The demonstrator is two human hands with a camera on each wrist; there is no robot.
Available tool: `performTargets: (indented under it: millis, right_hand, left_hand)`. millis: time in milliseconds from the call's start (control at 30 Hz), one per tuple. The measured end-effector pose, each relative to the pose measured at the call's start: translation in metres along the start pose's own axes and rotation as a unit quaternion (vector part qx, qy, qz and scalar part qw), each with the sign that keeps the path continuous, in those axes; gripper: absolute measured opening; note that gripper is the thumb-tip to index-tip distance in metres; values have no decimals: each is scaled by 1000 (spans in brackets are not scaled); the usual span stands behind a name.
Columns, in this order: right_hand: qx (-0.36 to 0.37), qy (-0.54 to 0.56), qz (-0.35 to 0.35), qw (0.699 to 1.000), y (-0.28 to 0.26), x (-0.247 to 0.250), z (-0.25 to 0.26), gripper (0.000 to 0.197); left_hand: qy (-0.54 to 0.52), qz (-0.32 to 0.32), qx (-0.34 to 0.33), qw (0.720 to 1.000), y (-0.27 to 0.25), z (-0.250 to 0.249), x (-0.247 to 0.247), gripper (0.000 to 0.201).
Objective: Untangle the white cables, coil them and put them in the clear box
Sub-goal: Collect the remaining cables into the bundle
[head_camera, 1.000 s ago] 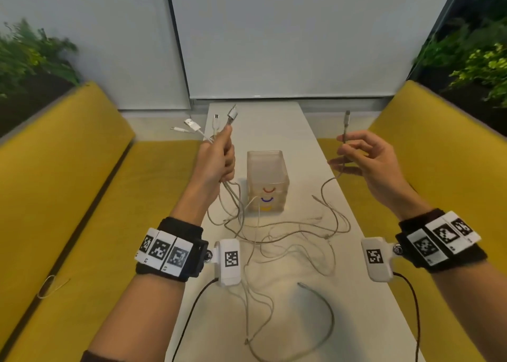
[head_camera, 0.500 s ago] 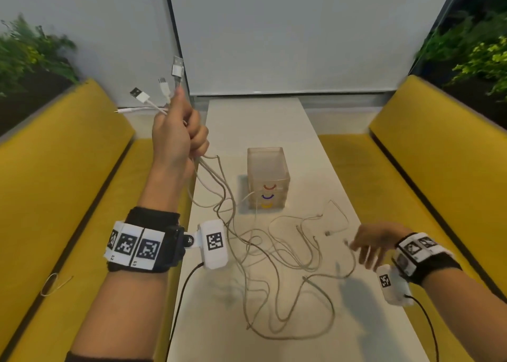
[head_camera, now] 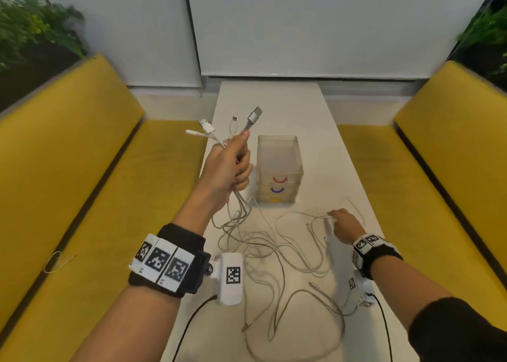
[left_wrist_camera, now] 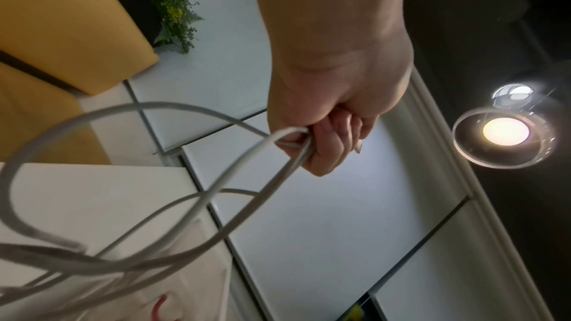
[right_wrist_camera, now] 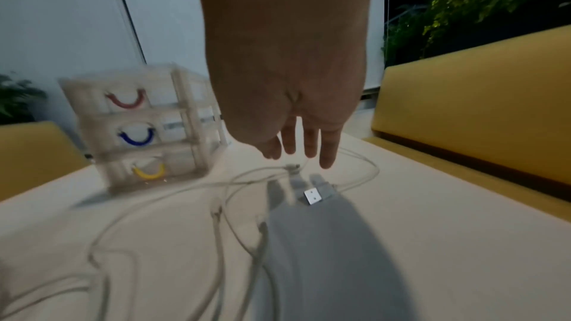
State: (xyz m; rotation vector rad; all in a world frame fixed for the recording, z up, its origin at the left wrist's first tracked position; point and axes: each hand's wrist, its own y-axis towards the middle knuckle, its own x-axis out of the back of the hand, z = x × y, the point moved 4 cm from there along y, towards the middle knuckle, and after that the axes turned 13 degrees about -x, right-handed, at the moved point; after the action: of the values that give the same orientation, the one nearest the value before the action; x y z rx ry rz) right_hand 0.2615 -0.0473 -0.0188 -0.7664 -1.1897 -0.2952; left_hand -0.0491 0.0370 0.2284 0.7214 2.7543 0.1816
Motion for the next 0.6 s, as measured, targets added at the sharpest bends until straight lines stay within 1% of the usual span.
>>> performTargets:
  millis: [100, 167, 233, 300, 333, 400, 533, 600]
  right_hand:
    - [8, -23, -10, 1000, 24, -14, -5, 53]
    - [11, -52, -28, 998, 34, -22, -9, 50]
    - [10, -37, -77, 996, 38, -25, -8, 40]
    - [1, -2, -123, 992, 38, -26, -7, 25]
    - [-9, 4, -131, 991, 35, -27, -6, 19]
    - [-12, 1, -143, 990, 29, -30, -6, 14]
    - [18, -33, -165, 986, 6, -7, 0, 18]
    - [44, -21, -153, 987, -6, 14, 9, 22]
  left_hand:
    - [8, -1, 10, 1000, 1, 16, 0, 46]
    - [12, 0, 16, 1000, 1, 24, 0, 45]
    - [13, 2, 18, 1000, 0, 29, 0, 44]
    - [23, 8, 21, 999, -2, 33, -2, 41]
    - [31, 16, 20, 999, -4, 34, -4, 40]
    - [49, 39, 14, 998, -8, 36, -7, 39]
    - [93, 80, -6, 992, -16, 35, -10, 34]
    - [109, 100, -8, 989, -18, 34, -12, 33]
